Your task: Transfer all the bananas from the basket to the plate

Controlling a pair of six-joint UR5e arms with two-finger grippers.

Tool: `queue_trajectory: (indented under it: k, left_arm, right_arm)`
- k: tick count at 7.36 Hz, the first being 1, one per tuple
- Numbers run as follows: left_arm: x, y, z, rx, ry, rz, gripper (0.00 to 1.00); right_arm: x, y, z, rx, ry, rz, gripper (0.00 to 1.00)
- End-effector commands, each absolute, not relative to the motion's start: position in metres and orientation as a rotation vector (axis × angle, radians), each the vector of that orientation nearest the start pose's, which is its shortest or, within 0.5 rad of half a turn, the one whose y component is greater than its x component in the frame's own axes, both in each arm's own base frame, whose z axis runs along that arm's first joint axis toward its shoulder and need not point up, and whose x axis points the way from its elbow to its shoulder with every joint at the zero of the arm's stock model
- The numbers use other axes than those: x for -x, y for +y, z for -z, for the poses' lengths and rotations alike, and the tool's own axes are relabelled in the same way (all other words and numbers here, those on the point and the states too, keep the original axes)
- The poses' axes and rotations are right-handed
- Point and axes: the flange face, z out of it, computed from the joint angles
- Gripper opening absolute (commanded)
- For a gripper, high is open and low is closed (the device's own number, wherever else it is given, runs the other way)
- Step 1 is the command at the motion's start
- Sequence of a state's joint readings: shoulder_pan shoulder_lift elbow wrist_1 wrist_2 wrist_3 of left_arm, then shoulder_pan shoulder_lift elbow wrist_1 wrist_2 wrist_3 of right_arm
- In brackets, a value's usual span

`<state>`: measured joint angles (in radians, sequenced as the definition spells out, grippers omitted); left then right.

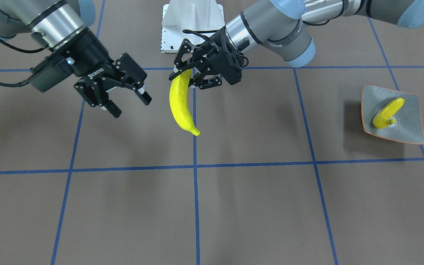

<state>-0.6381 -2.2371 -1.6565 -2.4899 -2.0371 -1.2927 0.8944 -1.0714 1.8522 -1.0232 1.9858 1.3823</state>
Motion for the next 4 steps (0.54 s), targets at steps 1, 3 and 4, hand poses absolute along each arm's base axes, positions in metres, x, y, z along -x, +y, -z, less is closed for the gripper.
queue_trajectory:
  k: [1, 3, 4]
  left_arm:
    - [-0.422, -0.428, -0.17, -0.384, 1.575, -0.1, 0.0]
    - [-0.364, -0.425, -0.234, -0.387, 1.495, -0.041, 0.0]
    - [-0.328, -0.435, -0.259, -0.4, 1.456, -0.041, 0.0]
  right_arm:
    - [0.27, -0.591, -0.279, -0.379, -1.112, -0.288, 1.0]
    - [0.241, -0.64, -0.376, -0.383, -0.935, -0.184, 1.0]
    - [0.208, -0.652, -0.417, -0.379, -0.885, -0.121, 1.0]
